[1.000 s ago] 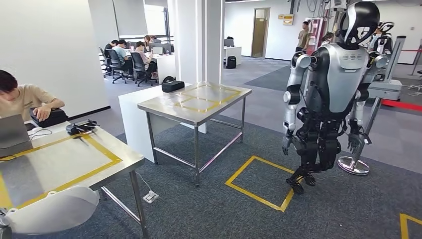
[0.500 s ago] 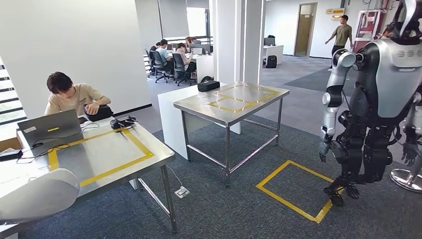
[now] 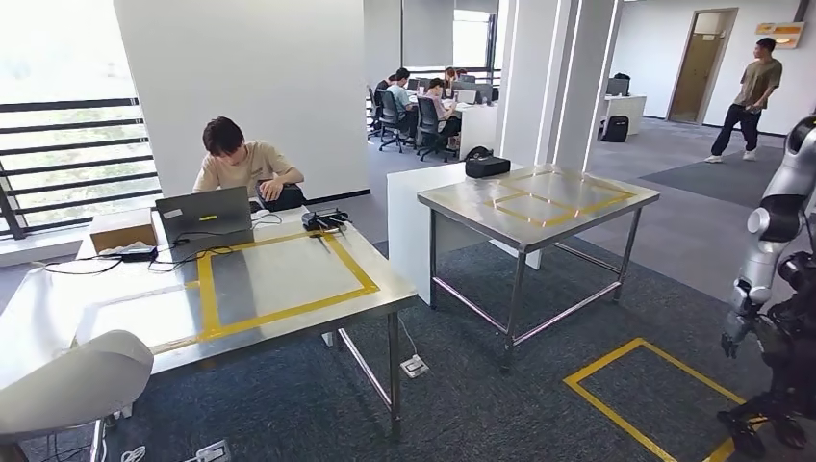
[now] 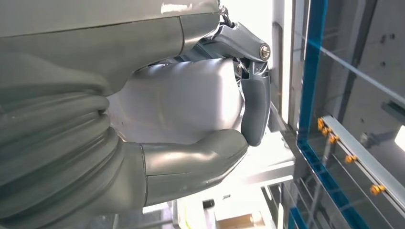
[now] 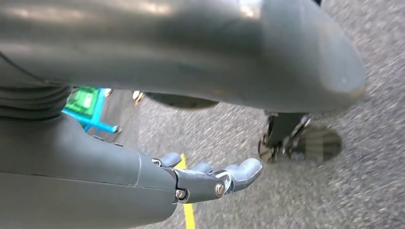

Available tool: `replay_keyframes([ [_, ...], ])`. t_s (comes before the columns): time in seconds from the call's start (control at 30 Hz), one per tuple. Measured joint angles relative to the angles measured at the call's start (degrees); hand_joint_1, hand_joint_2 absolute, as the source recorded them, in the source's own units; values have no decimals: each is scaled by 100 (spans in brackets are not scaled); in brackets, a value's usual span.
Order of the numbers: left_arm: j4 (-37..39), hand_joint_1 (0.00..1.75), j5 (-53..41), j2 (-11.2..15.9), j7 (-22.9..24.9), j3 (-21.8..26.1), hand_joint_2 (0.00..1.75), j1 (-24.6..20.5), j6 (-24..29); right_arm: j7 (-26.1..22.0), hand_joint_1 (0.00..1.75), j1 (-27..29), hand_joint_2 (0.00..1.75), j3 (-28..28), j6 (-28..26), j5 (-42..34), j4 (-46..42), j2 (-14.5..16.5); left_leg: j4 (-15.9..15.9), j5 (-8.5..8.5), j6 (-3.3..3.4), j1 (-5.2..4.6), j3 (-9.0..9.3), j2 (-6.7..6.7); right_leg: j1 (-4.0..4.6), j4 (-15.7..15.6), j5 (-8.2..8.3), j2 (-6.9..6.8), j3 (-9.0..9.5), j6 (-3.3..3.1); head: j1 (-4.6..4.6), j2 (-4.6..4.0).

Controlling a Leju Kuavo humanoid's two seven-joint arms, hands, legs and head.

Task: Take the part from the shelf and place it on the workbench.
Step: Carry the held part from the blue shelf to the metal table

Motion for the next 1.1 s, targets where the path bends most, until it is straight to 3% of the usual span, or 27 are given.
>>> replay_keyframes([
  [0.03, 0, 175, -1, -10, -1, 0, 175, 20, 0, 0, 0, 14, 0, -1, -2, 1, 0, 0, 8, -1, -1, 2, -3, -88, -1, 114, 41, 10, -92, -4, 2, 0],
  [0.07, 0, 175, -2, -17, -2, 0, 175, 33, 2, 0, 0, 22, 0, -2, -3, 1, 0, 0, 18, -2, -6, 6, -3, -178, -7, -17, 199, 26, -69, -10, 3, 0],
  [0.1, -1, 175, -3, -23, -3, 0, 175, 40, 10, 0, 0, 25, 0, -3, -4, 0, 0, 0, 30, -5, -17, 14, -2, -265, -18, -350, 429, 73, 56, -16, 4, 0],
  [0.17, -5, 175, -11, -40, -13, 0, 175, 42, 43, -3, 0, 23, 0, -3, -4, -1, 0, 1, 63, -15, -67, 23, -20, -426, -53, -1118, 776, 332, 372, -21, 7, 0],
  [0.23, -14, 175, -37, -60, -27, 0, 175, 46, 84, -5, 0, 25, 0, -3, -1, 0, 1, 3, 68, -4, -153, 25, -60, -571, -59, -1440, 845, 469, 502, -39, 6, 0],
  [0.3, -21, 175, -70, -69, -34, 0, 175, 61, 133, -3, 0, 19, 0, -4, -2, 0, 1, 10, 29, 33, -247, 39, -99, -705, -48, -1467, 858, 327, 523, -104, 2, 0],
  [0.33, -23, 175, -90, -70, -37, 0, 175, 70, 157, 1, 0, 11, 0, -6, -4, 0, 0, 14, 41, 29, -276, 38, -121, -654, -51, -1488, 875, 253, 542, -151, -3, 0],
  [0.37, -25, 175, -105, -72, -36, -1, 175, 65, 182, -2, 0, 4, 0, -10, -8, -1, 0, 17, 144, -34, -298, 27, -181, -507, -56, -1510, 891, 174, 558, -196, -12, 0],
  [0.43, -27, 175, -127, -79, -30, -4, 175, 42, 220, -4, 0, 8, 0, -20, -14, -1, 1, 18, 714, -349, -323, 7, -442, -65, -44, -1535, 902, 19, 570, -258, -31, 0],
  [0.47, -24, 175, -131, -84, -20, -5, 175, 29, 237, -4, 0, 20, 0, -26, -15, -1, 1, 17, 1110, -539, -337, 8, -623, 78, -31, -1535, 898, -56, 568, -274, -36, 0],
  [0.53, -11, 175, -129, -95, 4, -8, 175, 30, 269, -1, 0, 35, 0, -35, -21, -3, 1, 17, 1602, -699, -353, 15, -829, 166, -12, -1534, 888, -189, 568, -283, -38, 0],
  [0.57, -6, 175, -126, -98, 13, -8, 175, 30, 280, 0, 0, 33, 0, -38, -28, -6, 1, 17, 1546, -625, -349, 15, -779, 174, -8, -1533, 884, -244, 570, -281, -39, 0],
  [0.6, -3, 175, -123, -100, 17, -9, 175, 29, 290, 0, 0, 26, 0, -40, -37, -9, 1, 17, 1260, -468, -334, 13, -606, 189, -4, -1533, 879, -294, 577, -276, -40, 0],
  [0.67, -9, 175, -119, -101, 19, -9, 175, 24, 300, -1, 0, 10, 0, -43, -61, -14, 0, 17, 456, -183, -274, -13, -133, 262, 11, -1532, 865, -363, 595, -250, -40, 0],
  [0.73, -24, 175, -117, -101, 20, -9, 175, 23, 315, -1, 0, 0, 0, -51, -85, -35, 0, 17, 33, -100, -205, -51, 109, 305, 27, -1534, 864, -397, 603, -199, -39, 0],
  [0.77, -35, 175, -116, -101, 24, -9, 175, 26, 327, -1, 0, -2, 0, -62, -95, -52, 0, 18, 10, -97, -188, -60, 121, 295, 38, -1535, 862, -406, 600, -177, -38, 0],
  [0.9, -83, 175, -123, -113, 63, -9, 175, 21, 373, 0, 0, -5, 0, -111, -117, -96, 0, 17, -20, -64, -183, -49, 115, 273, 55, -1583, 896, -398, 615, -246, -25, 0],
  [1.1, -98, 175, -133, -119, 83, -9, 175, 24, 393, 0, 0, -1, 0, -145, -120, -104, 0, 17, -14, -74, -123, -56, 114, 283, 49, -1646, 936, -385, 646, -154, -19, 0],
])
